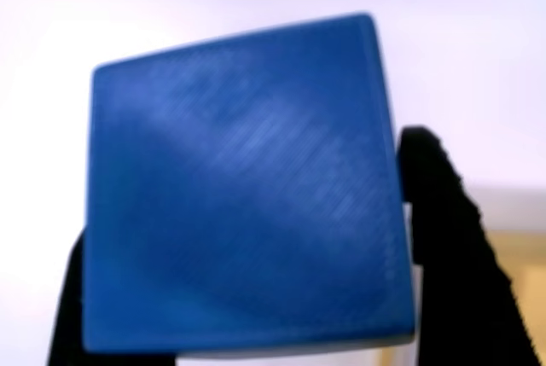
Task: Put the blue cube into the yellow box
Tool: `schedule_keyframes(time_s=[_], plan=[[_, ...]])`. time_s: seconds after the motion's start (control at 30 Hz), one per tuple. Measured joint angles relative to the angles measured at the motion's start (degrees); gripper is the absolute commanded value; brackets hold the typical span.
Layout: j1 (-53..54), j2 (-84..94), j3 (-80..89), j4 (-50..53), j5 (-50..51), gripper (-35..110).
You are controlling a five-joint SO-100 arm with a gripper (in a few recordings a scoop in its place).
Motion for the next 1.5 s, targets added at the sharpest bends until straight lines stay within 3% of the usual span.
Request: schedule_keyframes(time_s=[1.07, 1.5], plan=[[9.1, 6.5, 18.5, 1.7, 4.8, 9], [12.0, 7.2, 24.4, 7.8, -0.1, 9]])
